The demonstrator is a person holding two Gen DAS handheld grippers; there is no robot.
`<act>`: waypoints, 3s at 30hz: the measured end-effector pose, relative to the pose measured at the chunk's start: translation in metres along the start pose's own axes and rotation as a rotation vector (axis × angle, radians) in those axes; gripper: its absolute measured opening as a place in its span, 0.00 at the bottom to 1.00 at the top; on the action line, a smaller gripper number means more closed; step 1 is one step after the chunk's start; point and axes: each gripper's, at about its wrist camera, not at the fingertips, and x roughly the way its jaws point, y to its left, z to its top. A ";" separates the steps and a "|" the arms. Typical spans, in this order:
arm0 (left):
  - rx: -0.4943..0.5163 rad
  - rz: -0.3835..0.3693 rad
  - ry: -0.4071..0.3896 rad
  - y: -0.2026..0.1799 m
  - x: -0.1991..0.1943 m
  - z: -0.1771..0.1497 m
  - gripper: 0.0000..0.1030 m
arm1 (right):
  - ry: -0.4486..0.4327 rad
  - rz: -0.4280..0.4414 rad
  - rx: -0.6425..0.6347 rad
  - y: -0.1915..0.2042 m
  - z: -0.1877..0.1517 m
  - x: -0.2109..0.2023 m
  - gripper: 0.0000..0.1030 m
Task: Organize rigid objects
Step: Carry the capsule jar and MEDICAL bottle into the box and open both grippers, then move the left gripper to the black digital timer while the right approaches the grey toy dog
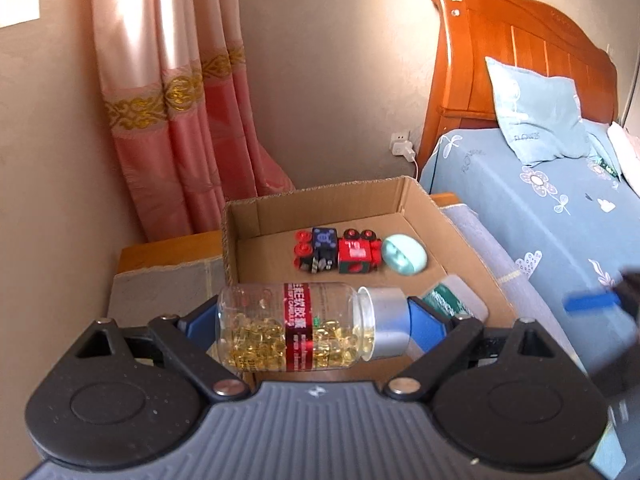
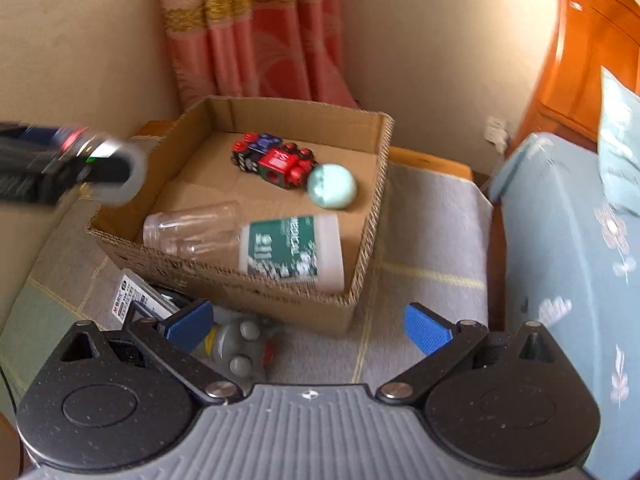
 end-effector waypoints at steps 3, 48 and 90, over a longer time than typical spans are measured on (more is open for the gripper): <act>-0.007 0.008 0.019 0.001 0.017 0.013 0.90 | -0.003 0.025 0.045 0.000 -0.013 -0.005 1.00; 0.012 0.075 0.072 -0.054 0.002 -0.144 0.99 | 0.041 -0.019 0.134 -0.003 -0.066 0.007 1.00; -0.136 0.086 0.134 -0.001 -0.018 -0.175 0.99 | 0.059 -0.044 0.078 0.034 -0.054 0.072 1.00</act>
